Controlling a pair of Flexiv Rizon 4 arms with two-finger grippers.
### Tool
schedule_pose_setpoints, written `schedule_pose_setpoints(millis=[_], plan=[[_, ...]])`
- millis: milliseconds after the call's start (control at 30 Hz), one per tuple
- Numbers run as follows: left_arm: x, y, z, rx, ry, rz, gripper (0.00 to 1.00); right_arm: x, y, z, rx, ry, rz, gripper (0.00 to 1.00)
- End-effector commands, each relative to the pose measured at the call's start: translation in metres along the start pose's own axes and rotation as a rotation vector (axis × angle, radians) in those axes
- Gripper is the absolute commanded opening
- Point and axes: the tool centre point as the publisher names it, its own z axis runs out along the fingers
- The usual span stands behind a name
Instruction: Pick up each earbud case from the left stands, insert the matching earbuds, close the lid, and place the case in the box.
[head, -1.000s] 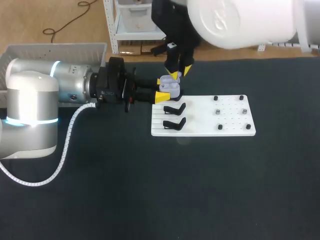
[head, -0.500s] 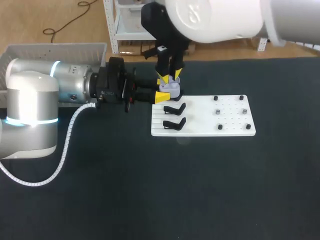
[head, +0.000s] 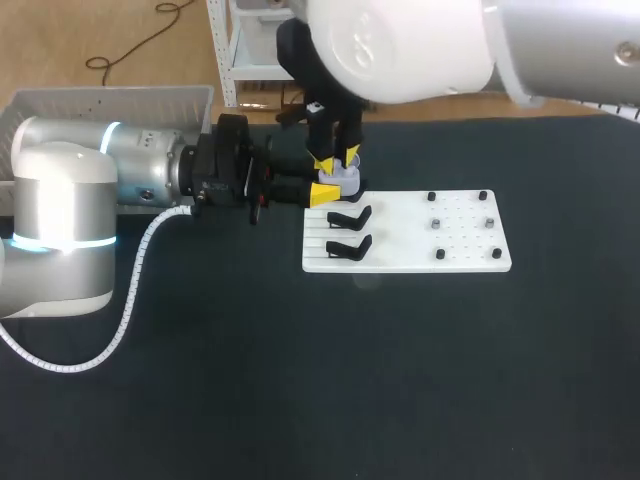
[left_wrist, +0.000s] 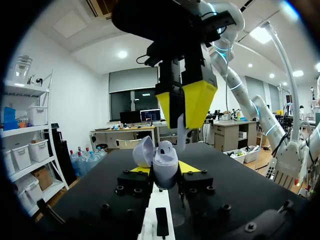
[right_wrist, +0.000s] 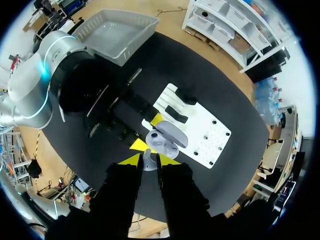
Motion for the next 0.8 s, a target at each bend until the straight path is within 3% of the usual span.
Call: schedule_pose_setpoints(millis=[33, 800], plan=[[0.0001, -0.0010, 0.0001, -0.004, 0.000, 0.001, 0.00, 0.0010, 0.0003, 0.0025, 0.009, -0.011, 0.008, 0.00], [0.0001, -0.0010, 0.0001, -0.004, 0.000, 0.001, 0.00, -0.0065, -0.0049, 0.0060, 0.003, -0.019, 0.014, 0.00]])
